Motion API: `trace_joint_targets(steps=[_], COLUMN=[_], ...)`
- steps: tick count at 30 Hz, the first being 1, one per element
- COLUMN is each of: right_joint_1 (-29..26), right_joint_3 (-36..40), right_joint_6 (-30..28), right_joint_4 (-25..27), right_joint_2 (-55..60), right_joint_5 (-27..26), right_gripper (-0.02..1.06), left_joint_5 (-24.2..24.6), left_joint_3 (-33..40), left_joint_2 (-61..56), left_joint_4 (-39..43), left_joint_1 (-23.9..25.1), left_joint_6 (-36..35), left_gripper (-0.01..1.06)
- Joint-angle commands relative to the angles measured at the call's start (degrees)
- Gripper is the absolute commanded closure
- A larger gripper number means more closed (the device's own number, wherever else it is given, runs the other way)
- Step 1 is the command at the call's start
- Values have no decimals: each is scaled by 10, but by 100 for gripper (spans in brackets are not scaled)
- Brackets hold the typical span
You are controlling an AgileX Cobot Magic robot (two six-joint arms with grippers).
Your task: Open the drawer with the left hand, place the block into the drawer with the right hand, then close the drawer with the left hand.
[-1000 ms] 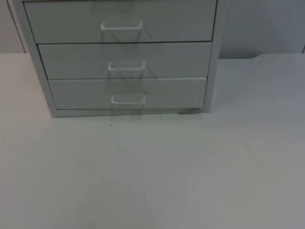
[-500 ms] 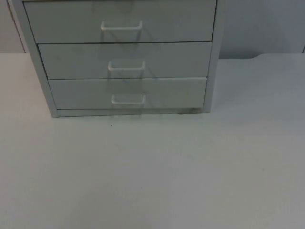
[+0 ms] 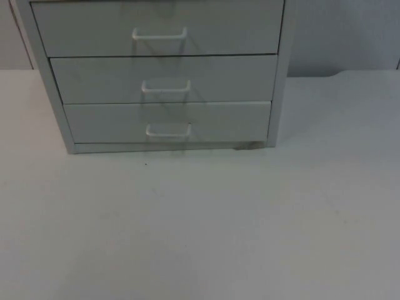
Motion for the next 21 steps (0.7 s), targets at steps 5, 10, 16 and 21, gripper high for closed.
trace_joint_targets(steps=[5,10,16,21], right_joint_1=[-1,-1,-1,-1], right_joint_3=[0,0,0,0], right_joint_6=[0,0,0,0], right_joint_4=[0,0,0,4], right_joint_2=[-1,-1,-1,-1], right_joint_5=[-8,-8,-8,-9], right_gripper=[-1,-1,-1,-1], left_joint_5=[-2,-2,-2,-2], left_joint_3=[2,2,2,2], left_joint_2=[-1,-1,-1,-1], left_joint_4=[4,2,2,2], left_joint_1=[-4,-4,-4,-4], left_joint_6=[-5,-3,-3,-3], left_gripper=[0,0,0,0])
